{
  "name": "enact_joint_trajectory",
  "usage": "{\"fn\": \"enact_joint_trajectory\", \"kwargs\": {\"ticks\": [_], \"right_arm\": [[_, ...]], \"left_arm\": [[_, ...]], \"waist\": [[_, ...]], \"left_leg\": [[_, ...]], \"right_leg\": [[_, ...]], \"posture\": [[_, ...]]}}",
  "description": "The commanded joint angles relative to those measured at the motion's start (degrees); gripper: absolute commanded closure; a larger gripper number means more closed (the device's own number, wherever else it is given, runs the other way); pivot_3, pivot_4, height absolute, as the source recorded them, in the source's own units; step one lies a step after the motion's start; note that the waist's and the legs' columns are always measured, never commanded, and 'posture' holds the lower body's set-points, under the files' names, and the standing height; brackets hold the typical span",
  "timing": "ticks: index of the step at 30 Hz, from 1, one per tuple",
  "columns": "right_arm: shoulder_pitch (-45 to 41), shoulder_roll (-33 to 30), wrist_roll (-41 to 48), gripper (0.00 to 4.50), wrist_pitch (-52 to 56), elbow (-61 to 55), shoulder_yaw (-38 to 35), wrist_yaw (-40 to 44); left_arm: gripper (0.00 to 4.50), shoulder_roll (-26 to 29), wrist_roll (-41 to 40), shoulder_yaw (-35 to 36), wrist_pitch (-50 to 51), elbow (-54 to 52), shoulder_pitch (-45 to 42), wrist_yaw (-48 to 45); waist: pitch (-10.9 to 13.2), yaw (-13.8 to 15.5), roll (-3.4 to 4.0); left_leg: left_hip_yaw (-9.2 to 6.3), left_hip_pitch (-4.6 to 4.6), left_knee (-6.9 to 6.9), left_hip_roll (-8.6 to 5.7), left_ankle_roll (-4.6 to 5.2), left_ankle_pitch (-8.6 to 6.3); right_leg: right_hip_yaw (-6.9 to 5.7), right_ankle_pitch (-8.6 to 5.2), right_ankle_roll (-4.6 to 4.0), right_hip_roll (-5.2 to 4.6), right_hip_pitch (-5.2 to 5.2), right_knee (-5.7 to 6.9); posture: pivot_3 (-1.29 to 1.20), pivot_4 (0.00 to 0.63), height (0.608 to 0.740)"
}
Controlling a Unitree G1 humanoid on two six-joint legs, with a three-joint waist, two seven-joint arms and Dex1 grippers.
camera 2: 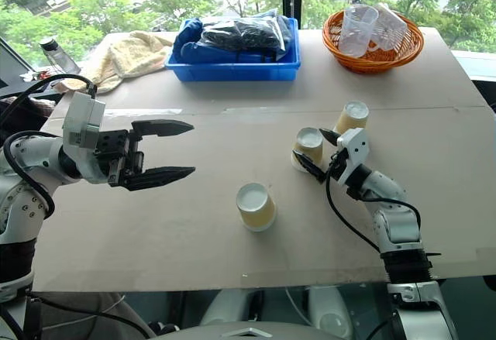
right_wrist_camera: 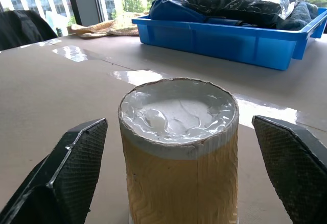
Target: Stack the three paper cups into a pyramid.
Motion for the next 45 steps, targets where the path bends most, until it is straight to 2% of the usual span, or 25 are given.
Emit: {"fn": "enact_joint_trajectory", "kwargs": {"ticks": [1,2,3,8,18,22,32,36,37,39,41,42,45], "right_arm": [[0.0,0.1,1.5,1.72,0.1,-3.1,0.0,0.9],[0.0,0.0,1.5,2.27,0.2,-3.2,0.1,1.1],[0.0,0.0,1.4,2.40,0.2,-3.2,0.1,1.1],[1.3,-0.9,3.9,2.40,1.2,-6.4,-1.2,2.2],[16.2,-13.3,17.7,2.40,8.0,-24.3,-2.1,17.0],[18.6,-15.6,14.0,2.40,6.6,-26.9,1.1,18.3],[17.5,-13.5,7.1,2.40,0.7,-21.5,5.5,18.4],[17.2,-12.7,7.5,2.40,0.2,-19.8,5.8,18.3],[17.2,-12.5,7.8,1.61,0.5,-19.7,5.8,18.2],[17.2,-12.8,8.2,1.24,1.1,-19.9,5.9,18.7],[17.3,-13.0,8.2,0.26,1.2,-20.1,5.9,18.9],[17.6,-13.1,8.5,0.12,1.6,-20.4,5.8,18.9],[18.0,-13.8,9.3,0.12,2.0,-21.0,4.7,19.1]], "left_arm": [[0.00,0.1,-0.1,0.5,-0.4,-0.4,-0.6,-0.5],[0.00,0.2,0.4,0.4,-0.7,-0.1,-0.5,-0.7],[0.00,0.2,0.6,0.3,-0.9,0.3,-0.5,-0.9],[0.00,0.0,0.1,0.4,-0.3,0.0,-0.3,-1.3],[0.00,0.3,-1.8,0.0,1.8,-0.4,-0.4,-3.8],[0.00,0.6,0.1,-1.3,0.7,1.5,-0.8,-6.0],[0.00,0.0,1.4,-2.9,-0.1,3.5,-3.8,-7.8],[0.00,-0.2,1.6,-3.1,-0.2,3.3,-3.4,-8.2],[0.00,-0.2,1.7,-3.1,-0.2,3.3,-3.3,-8.2],[0.00,-0.2,1.7,-3.0,-0.2,3.2,-3.3,-8.3],[0.00,0.0,1.8,-3.0,0.0,3.1,-2.9,-8.5],[0.00,0.0,1.8,-3.0,0.0,3.0,-2.7,-8.6],[0.00,0.2,2.2,-3.4,-0.3,3.3,-2.6,-9.3]], "waist": [[0.0,0.0,0.00],[0.0,0.0,0.00],[0.0,0.0,0.00],[0.0,0.0,0.00],[0.0,0.2,0.01],[0.0,0.0,-0.01],[0.1,0.3,-0.08],[0.1,0.2,-0.08],[0.1,0.2,-0.08],[0.1,0.2,-0.08],[0.1,0.3,-0.08],[0.1,0.3,-0.08],[0.1,0.3,-0.08]], "left_leg": [[0.01,0.00,0.00,0.00,0.00,0.00],[0.01,0.00,0.00,0.00,0.00,0.00],[0.01,0.00,0.00,0.00,0.00,0.00],[0.01,-0.01,0.00,0.00,0.00,0.00],[-0.02,-0.04,-0.01,0.01,0.04,-0.02],[0.01,0.03,0.00,0.03,0.11,-0.06],[-0.01,0.00,0.01,0.02,0.02,-0.01],[-0.01,0.01,0.01,0.02,0.02,-0.01],[-0.01,0.01,0.01,0.02,0.02,-0.01],[-0.02,0.01,0.01,0.02,0.01,-0.01],[-0.02,0.00,0.01,0.02,0.01,-0.01],[-0.01,0.00,0.01,0.02,0.02,-0.01],[-0.02,0.00,0.02,0.02,0.02,-0.01]], "right_leg": [[0.01,0.00,0.00,0.00,0.00,0.00],[0.01,0.00,0.00,0.00,0.00,0.00],[0.01,0.00,0.00,0.00,0.00,0.00],[0.01,0.00,0.00,0.00,-0.02,0.00],[-0.01,0.00,0.00,-0.02,0.00,-0.01],[0.04,0.00,0.00,0.00,0.05,-0.01],[-0.01,0.00,0.00,-0.01,0.04,-0.03],[-0.01,0.00,0.00,0.00,0.05,-0.03],[-0.01,0.00,0.00,0.00,0.05,-0.02],[-0.02,0.00,0.00,0.00,0.05,-0.02],[-0.02,0.00,0.00,0.00,0.04,-0.02],[-0.01,0.00,0.00,-0.01,0.04,-0.03],[-0.01,0.00,0.00,-0.01,0.04,-0.03]], "posture": [[0.00,0.150,0.740],[0.00,0.150,0.740],[0.00,0.150,0.740],[0.00,0.150,0.740],[0.00,0.150,0.740],[0.00,0.150,0.740],[0.00,0.150,0.740],[0.00,0.150,0.740],[0.00,0.150,0.740],[0.00,0.150,0.740],[0.00,0.150,0.740],[0.00,0.150,0.740],[0.00,0.150,0.740]]}}
